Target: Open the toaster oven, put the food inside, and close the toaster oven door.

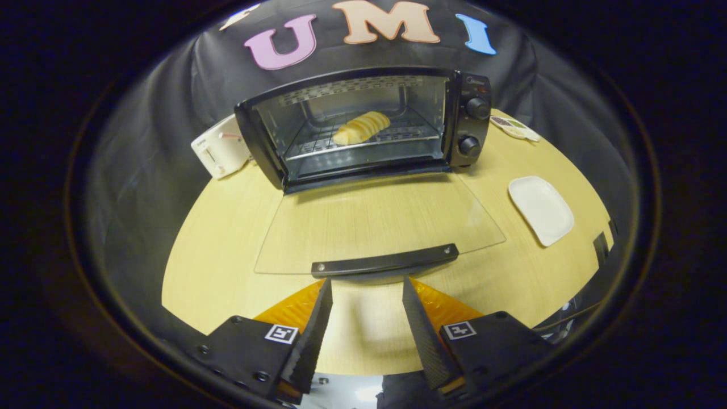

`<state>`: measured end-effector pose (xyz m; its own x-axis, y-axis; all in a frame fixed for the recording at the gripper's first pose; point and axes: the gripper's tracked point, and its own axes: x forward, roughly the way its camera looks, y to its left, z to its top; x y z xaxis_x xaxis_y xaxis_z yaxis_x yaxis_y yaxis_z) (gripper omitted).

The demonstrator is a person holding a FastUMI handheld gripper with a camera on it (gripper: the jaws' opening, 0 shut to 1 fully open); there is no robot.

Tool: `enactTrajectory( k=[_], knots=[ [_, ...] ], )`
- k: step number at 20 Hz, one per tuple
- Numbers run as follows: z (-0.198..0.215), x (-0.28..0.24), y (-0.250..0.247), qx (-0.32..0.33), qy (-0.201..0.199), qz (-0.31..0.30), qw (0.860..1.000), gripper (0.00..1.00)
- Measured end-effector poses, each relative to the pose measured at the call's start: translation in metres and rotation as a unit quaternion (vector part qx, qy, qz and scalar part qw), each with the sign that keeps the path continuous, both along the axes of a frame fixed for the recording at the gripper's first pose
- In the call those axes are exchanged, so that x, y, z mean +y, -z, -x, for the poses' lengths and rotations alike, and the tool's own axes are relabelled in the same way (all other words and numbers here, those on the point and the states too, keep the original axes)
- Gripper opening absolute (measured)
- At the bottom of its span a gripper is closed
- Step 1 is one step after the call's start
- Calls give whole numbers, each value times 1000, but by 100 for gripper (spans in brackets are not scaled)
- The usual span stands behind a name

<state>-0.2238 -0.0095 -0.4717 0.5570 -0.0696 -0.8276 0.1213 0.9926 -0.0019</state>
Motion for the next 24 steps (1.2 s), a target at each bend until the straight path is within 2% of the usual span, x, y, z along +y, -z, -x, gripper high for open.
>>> enactTrajectory(
  k=[4,10,18,24],
  knots=[
    [3,2,12,22,-24,17,999,78],
    [4,-2,33,48,-30,28,998,77],
    [-9,-6,32,38,-14,29,999,76],
    [-16,-4,6,1,0,23,1000,75]
  ],
)
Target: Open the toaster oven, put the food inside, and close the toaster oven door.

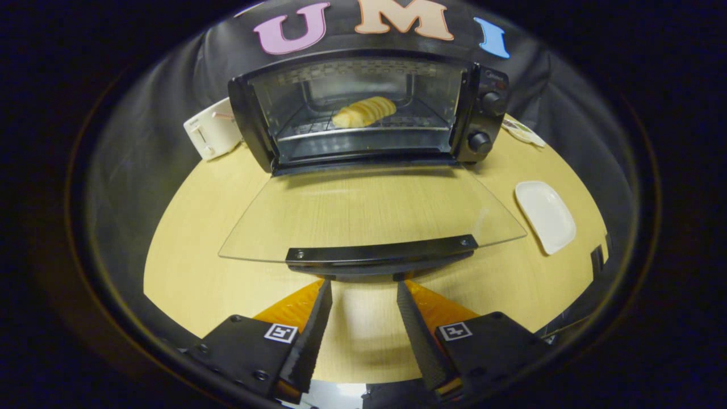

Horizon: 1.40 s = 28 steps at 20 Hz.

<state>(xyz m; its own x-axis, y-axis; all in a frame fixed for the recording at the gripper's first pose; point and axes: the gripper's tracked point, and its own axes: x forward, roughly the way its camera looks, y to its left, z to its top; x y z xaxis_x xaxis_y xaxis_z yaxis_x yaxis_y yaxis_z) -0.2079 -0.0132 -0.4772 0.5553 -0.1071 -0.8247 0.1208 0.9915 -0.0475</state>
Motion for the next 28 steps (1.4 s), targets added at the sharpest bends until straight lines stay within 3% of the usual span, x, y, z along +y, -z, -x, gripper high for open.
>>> enactTrajectory(
  k=[14,28],
  knots=[
    [-88,-5,-66,-99,15,-22,995,75],
    [-144,-1,-86,-135,5,-33,990,75]
  ],
)
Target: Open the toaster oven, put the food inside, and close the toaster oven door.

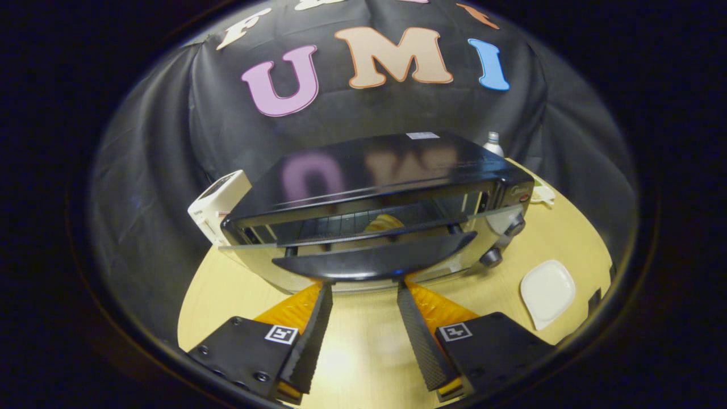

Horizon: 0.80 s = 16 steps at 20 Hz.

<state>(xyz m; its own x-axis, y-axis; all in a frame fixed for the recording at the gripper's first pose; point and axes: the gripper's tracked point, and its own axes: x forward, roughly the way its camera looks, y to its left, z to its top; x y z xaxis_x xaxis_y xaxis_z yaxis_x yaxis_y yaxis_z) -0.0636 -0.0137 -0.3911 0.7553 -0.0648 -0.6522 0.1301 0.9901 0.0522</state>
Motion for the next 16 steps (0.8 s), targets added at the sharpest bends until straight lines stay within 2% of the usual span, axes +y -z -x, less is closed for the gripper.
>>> enactTrajectory(
  k=[10,16],
  knots=[
    [-6,1,-7,-9,-11,-5,1000,75],
    [-8,10,-61,-61,-37,6,997,75]
  ],
)
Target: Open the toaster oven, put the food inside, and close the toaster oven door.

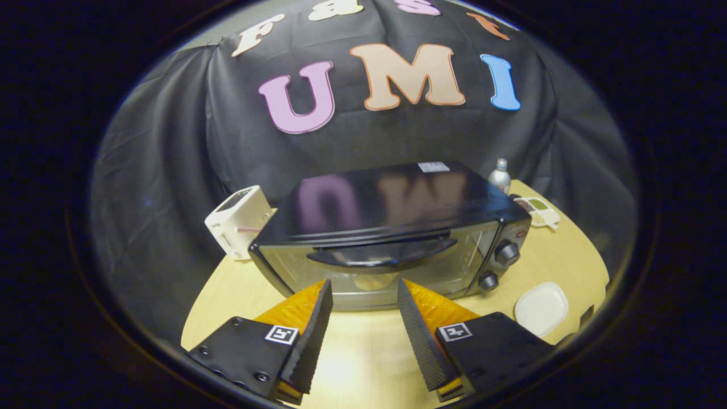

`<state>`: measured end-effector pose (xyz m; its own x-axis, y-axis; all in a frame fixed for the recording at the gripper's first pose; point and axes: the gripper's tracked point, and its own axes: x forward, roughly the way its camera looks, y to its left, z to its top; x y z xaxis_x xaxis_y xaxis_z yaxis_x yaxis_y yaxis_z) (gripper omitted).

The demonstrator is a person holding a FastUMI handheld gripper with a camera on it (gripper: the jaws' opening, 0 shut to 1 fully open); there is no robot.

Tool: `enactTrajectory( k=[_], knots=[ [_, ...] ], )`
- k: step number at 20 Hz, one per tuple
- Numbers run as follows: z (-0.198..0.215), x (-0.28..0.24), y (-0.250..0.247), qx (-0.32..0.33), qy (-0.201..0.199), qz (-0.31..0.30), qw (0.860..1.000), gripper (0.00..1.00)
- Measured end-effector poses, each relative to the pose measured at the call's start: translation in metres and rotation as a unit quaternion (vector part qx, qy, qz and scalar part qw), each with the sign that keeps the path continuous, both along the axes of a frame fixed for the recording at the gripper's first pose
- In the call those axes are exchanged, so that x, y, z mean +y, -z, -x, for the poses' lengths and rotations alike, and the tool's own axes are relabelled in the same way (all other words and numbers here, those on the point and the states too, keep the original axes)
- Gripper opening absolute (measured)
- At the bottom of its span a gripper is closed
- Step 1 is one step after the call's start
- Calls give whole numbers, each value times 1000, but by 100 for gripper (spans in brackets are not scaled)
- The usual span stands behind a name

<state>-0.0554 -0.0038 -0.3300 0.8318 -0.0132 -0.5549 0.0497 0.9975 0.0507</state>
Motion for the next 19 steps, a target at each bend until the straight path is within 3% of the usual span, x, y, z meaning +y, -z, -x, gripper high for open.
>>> enactTrajectory(
  k=[7,11,19],
  knots=[
    [-30,12,-116,-115,-24,32,993,75],
    [-47,14,-182,-178,-18,34,983,75],
    [-59,10,-257,-240,-13,55,969,75]
  ],
)
